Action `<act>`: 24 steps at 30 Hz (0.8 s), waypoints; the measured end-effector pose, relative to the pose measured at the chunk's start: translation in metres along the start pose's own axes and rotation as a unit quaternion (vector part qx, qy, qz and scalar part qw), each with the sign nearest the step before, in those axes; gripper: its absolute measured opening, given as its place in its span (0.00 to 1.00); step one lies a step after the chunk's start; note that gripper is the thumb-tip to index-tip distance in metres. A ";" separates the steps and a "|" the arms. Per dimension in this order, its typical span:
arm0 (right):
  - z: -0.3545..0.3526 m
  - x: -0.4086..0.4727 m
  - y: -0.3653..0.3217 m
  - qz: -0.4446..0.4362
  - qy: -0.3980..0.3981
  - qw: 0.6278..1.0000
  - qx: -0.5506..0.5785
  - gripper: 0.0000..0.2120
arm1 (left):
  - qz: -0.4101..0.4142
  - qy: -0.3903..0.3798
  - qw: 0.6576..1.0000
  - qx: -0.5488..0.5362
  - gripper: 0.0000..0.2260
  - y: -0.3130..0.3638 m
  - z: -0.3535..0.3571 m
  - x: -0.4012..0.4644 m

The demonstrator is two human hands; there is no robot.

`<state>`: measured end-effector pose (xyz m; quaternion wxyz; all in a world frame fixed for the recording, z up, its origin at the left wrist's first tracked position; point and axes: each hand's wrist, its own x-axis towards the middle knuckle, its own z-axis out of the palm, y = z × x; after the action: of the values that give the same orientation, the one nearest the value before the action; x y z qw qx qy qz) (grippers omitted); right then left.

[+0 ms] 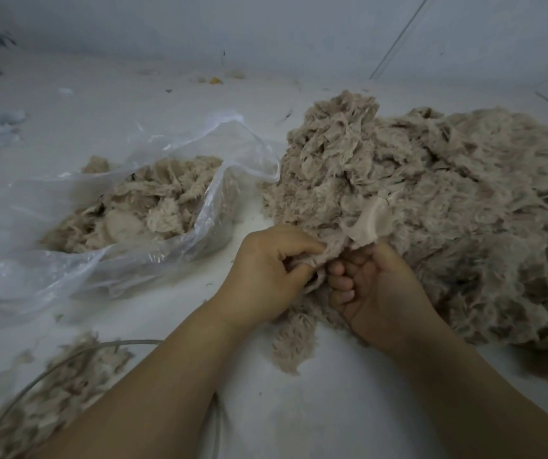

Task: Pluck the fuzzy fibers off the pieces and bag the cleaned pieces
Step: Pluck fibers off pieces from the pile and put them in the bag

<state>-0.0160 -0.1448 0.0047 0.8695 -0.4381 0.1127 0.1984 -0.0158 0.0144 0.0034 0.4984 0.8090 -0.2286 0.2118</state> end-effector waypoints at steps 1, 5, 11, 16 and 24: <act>0.001 -0.001 0.000 0.004 -0.022 1.000 0.007 0.10 | 0.013 0.013 1.000 0.005 0.11 0.001 -0.001 0.000; 0.001 -0.003 0.003 -0.009 -0.079 0.996 -0.034 0.14 | 0.056 -0.042 0.996 0.052 0.12 0.006 -0.002 0.000; 0.008 -0.001 0.005 -0.023 0.008 1.000 0.012 0.15 | -0.020 -0.089 0.996 0.022 0.06 0.009 -0.011 -0.001; 0.003 0.000 0.004 -0.026 0.030 0.999 0.014 0.19 | -0.001 0.000 0.998 0.066 0.09 0.006 -0.026 0.003; 0.011 -0.003 0.007 -0.034 -0.025 0.978 -0.205 0.22 | 0.122 -0.028 0.986 0.109 0.10 0.018 -0.015 0.001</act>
<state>-0.0212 -0.1332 0.0075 0.7699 -0.6056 0.0325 0.1985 -0.0278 0.0204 0.0228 0.3712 0.8300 -0.3152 0.2721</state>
